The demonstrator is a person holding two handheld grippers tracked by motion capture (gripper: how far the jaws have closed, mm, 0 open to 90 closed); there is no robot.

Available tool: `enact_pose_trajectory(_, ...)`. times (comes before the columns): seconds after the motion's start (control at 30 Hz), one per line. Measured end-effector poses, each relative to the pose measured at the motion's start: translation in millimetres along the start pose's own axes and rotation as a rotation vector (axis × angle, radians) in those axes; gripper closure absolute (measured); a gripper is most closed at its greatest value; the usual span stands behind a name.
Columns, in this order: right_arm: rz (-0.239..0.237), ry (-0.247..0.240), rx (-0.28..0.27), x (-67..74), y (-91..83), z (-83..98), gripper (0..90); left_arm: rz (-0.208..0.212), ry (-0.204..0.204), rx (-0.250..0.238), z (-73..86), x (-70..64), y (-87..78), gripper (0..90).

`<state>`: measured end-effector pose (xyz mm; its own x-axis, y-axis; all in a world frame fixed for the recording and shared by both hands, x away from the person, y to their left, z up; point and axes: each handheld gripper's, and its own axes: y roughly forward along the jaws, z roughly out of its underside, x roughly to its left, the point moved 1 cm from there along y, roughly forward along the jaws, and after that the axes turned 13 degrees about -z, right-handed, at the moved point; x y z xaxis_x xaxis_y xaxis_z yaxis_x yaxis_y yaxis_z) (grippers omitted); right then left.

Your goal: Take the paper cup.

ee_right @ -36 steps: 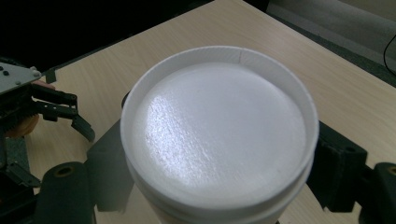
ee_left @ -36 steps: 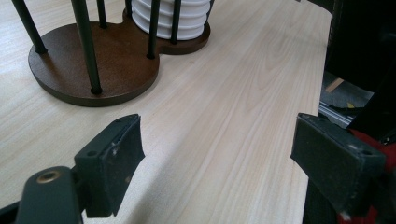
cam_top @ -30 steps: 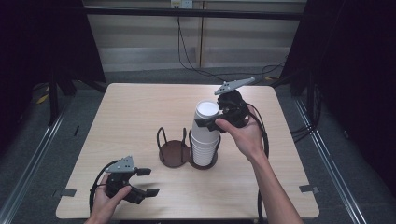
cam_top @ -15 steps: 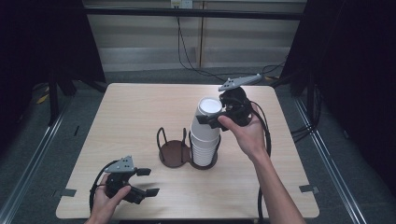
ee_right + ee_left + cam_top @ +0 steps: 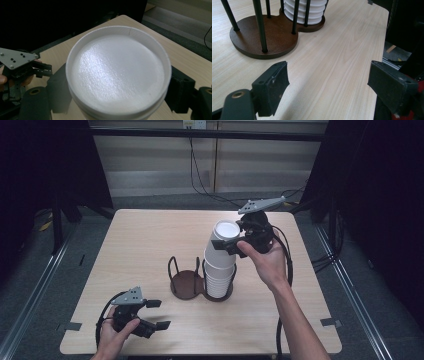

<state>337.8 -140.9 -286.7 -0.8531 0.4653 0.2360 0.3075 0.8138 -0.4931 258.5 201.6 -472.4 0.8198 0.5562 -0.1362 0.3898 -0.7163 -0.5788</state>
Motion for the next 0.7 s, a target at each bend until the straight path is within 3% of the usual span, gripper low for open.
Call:
enact_pose_trajectory(0.17, -0.004, -0.002, -0.017, 1.3, -4.5, -2.1, 22.5, 0.006, 0.001, 0.019, 0.6, -0.6, 1.7, 16.4)
enact_pose_trajectory(0.7, -0.018, 0.003, -0.102, 2.4, -15.1, -3.4, 22.9, 0.004, 0.0, 0.014, -0.1, -1.5, 2.0, 16.4)
